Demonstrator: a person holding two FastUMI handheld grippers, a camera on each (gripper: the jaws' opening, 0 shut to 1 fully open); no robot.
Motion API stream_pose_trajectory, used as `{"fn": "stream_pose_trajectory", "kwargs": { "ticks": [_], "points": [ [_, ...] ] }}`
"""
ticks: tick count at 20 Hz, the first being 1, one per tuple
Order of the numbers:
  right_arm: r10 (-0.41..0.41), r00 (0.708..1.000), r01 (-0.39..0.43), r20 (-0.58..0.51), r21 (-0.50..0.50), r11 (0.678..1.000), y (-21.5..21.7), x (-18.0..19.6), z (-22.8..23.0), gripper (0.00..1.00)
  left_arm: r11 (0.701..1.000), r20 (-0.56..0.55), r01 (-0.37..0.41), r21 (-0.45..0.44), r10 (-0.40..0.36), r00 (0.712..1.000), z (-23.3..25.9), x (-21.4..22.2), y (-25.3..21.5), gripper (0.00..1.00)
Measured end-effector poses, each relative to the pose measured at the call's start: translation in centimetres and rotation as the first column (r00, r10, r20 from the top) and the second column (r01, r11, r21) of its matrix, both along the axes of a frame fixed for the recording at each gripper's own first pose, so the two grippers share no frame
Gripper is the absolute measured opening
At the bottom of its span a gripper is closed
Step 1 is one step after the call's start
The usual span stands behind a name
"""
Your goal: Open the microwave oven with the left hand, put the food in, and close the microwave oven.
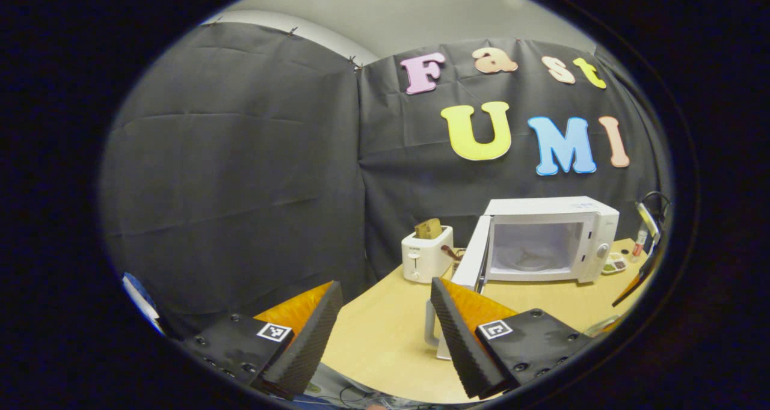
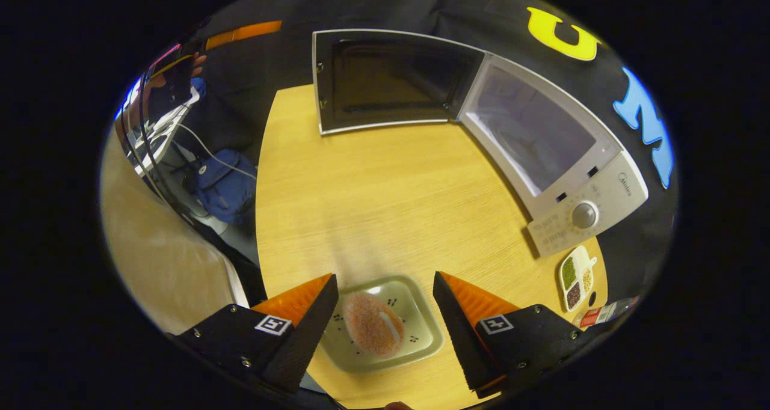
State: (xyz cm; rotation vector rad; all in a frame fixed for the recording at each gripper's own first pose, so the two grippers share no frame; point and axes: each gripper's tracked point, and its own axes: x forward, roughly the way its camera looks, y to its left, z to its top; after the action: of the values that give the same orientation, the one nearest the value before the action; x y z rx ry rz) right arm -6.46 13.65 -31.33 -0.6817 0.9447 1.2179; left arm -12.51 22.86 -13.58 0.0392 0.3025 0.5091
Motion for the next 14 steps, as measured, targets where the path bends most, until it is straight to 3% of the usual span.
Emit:
{"fn": "stream_pose_trajectory", "kwargs": {
  "ticks": [10, 12, 14],
  "points": [
    [0.072, 0.995, -0.083, -0.063, -0.199, 0.977, -3.7, -1.8, -5.9, 0.97, 0.998, 0.018, -0.059, -0.039, 0.059, 0.998, -0.5, -2.0, 0.7, 0.96],
    [0.066, 0.996, -0.077, -0.055, -0.222, 0.972, -3.9, -1.9, -6.0, 0.93, 0.997, 0.020, -0.064, -0.048, 0.065, 0.998, -0.5, -2.2, 1.1, 0.98],
    [0.060, 0.997, -0.070, -0.048, -0.220, 0.973, -3.9, -2.0, -6.4, 0.82, 0.997, 0.021, -0.064, -0.047, 0.065, 0.998, -0.5, -2.2, 1.2, 0.97]
  ]
}}
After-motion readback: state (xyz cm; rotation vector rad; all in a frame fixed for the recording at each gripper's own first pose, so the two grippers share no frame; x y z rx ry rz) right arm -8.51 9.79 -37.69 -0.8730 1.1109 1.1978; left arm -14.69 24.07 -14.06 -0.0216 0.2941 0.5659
